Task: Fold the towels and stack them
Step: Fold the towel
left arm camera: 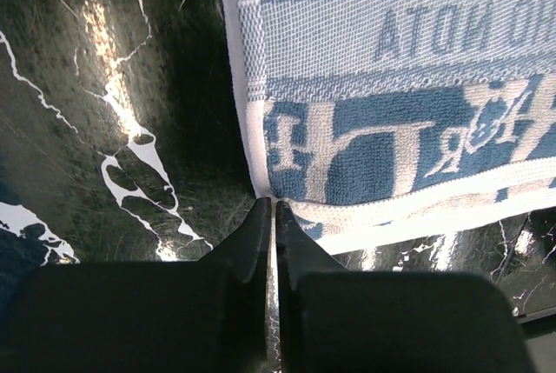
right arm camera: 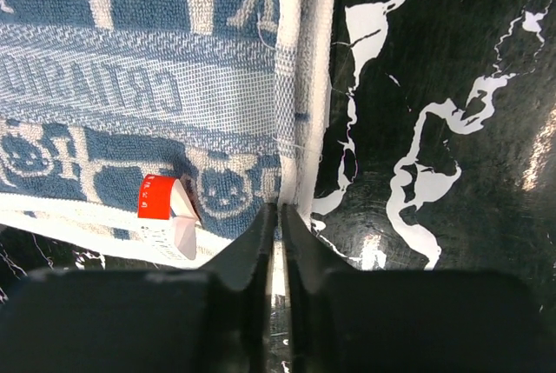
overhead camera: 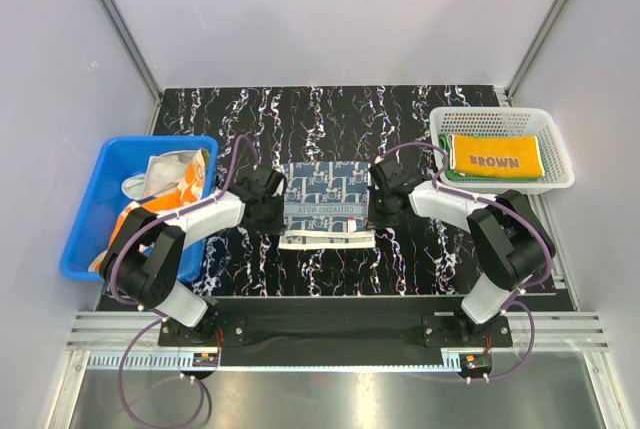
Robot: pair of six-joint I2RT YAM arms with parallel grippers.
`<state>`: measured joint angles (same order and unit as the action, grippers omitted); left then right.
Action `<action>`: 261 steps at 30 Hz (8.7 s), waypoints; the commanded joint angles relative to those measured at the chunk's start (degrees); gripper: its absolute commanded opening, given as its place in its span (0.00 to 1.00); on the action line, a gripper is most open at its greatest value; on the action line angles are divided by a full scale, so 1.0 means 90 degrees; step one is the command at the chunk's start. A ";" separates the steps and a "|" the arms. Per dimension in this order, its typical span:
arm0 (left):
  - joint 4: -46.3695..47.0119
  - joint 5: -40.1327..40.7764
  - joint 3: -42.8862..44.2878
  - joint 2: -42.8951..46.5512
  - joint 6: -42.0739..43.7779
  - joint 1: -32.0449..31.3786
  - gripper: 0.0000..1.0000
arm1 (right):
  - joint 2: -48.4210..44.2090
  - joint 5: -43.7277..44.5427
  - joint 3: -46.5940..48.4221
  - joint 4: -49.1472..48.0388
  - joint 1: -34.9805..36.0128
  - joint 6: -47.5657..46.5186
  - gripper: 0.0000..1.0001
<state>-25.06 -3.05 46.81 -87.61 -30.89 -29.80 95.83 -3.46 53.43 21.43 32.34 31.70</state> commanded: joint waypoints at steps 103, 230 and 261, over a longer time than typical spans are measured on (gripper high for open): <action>-0.0537 -0.0509 0.1468 -0.0546 0.0405 0.0018 0.41 | -0.1361 -0.1236 -0.1629 -0.0486 0.0098 0.0130 0.25; -0.2187 -0.1663 0.4898 -0.2122 0.5249 0.1456 0.00 | 0.1308 -0.3259 0.3518 0.0139 -0.1943 -0.6716 0.00; -0.1806 -0.1556 0.1460 -0.0197 0.3863 0.0167 0.00 | -0.1029 -0.1744 0.0167 0.0685 -0.0771 -0.4373 0.03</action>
<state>-42.54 -19.00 60.58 -90.70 5.87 -27.62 88.31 -20.67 55.00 25.23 25.19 -10.79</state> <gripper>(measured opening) 0.013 0.023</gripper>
